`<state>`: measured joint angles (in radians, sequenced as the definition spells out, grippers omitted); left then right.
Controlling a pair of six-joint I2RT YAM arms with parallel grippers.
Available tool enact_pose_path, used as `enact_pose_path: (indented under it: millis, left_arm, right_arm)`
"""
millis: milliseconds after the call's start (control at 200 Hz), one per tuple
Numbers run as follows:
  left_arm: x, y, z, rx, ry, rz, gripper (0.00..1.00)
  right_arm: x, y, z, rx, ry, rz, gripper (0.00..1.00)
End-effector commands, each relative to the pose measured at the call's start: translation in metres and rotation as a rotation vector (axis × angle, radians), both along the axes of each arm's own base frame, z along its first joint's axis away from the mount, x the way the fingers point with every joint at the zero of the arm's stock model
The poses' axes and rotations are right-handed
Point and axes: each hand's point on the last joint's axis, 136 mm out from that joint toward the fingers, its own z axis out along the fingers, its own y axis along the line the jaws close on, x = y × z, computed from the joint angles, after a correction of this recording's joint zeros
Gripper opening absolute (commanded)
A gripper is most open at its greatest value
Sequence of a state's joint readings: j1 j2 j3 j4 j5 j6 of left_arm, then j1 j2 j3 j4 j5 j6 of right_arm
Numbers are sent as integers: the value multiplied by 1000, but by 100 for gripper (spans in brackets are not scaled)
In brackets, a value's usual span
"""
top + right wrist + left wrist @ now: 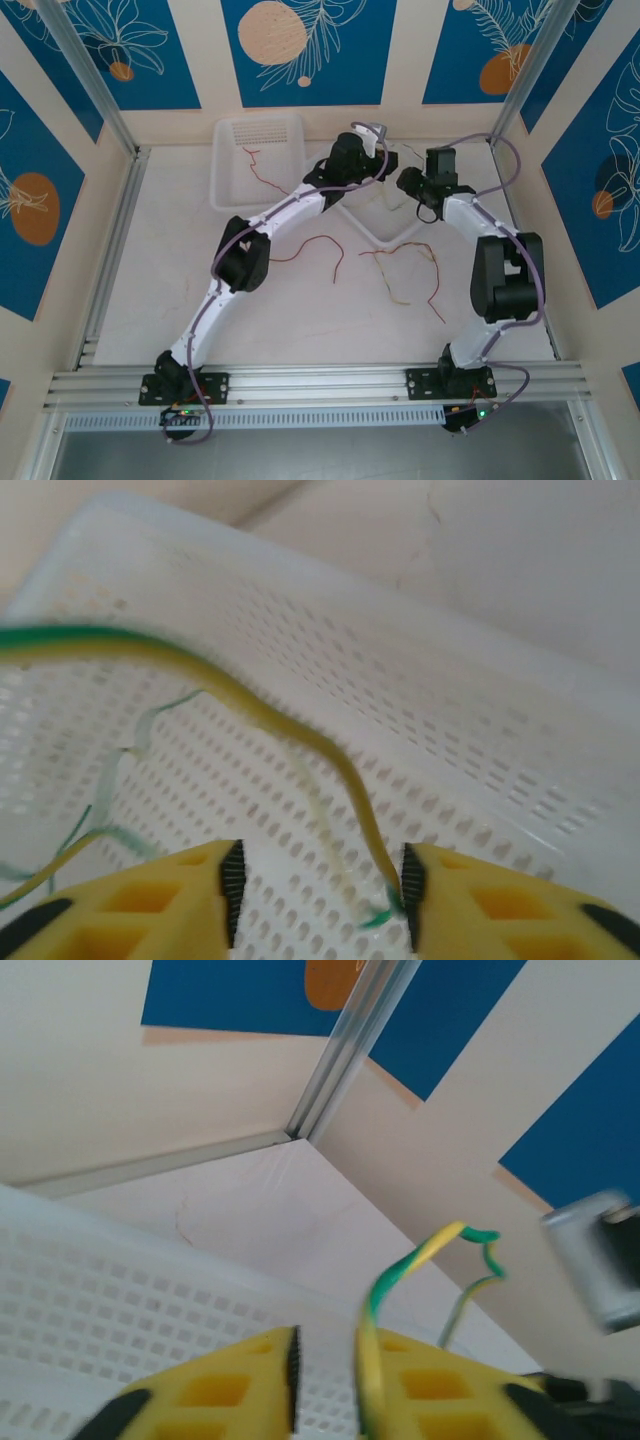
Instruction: Untangle the cables
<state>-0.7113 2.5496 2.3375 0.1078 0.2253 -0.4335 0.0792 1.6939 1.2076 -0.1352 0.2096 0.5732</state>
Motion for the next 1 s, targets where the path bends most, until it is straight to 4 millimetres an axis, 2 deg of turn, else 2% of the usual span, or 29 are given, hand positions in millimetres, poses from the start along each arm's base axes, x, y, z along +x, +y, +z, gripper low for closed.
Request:
enact_pose_path:
  millis: [0, 75, 120, 215, 245, 290, 375, 460, 505, 565, 655, 765, 780, 810, 825, 900, 995]
  left_arm:
    - [3, 8, 1, 91, -37, 34, 17]
    - [4, 11, 0, 130, -55, 45, 18]
    - [5, 14, -2, 153, -59, 51, 17]
    - [7, 19, -8, 188, -56, 71, 18]
    - [7, 19, -9, 196, -55, 69, 23]
    - [5, 20, -7, 205, -58, 66, 35]
    - [3, 26, 4, 220, -62, 74, 53]
    - [-3, 32, 27, 225, -80, 82, 58]
    - [-6, 36, 42, 225, -95, 93, 59]
    - [-9, 44, 64, 224, -121, 110, 67]
    - [-15, 56, 92, 230, -150, 137, 68]
    - [-25, 70, 122, 244, -175, 157, 70]
    - [-26, 71, 125, 245, -177, 158, 78]
    - [-28, 73, 128, 246, -180, 157, 96]
    - [-29, 72, 129, 246, -183, 154, 99]
    - [-29, 72, 125, 278, -193, 141, 92]
    - [-28, 78, 113, 331, -166, 157, 94]
  right_arm:
    - [-13, -11, 51, -44, -50, -37, 52]
    - [-25, -14, 68, -61, -66, -32, 59]
    - [-32, -9, 76, -54, -81, 9, 65]
    - [-45, 1, 83, -44, -84, 78, 69]
    - [-50, 1, 82, -45, -74, 80, 69]
    - [-58, -1, 83, -50, -62, 69, 69]
    - [-73, -10, 86, -48, -58, 29, 70]
    - [-88, -25, 90, -28, -60, -38, 72]
    - [-95, -32, 89, 18, -50, -66, 74]
    - [-105, -42, 85, 71, -23, -103, 75]
    - [-120, -56, 75, 142, 19, -159, 76]
    - [-135, -57, 55, 238, 76, -170, 77]
    - [-137, -57, 52, 244, 85, -169, 78]
    - [-140, -54, 47, 258, 98, -162, 78]
    - [-141, -53, 46, 264, 99, -157, 78]
    - [-145, -46, 41, 293, 93, -136, 78]
    - [-150, -44, 37, 309, 98, -139, 79]
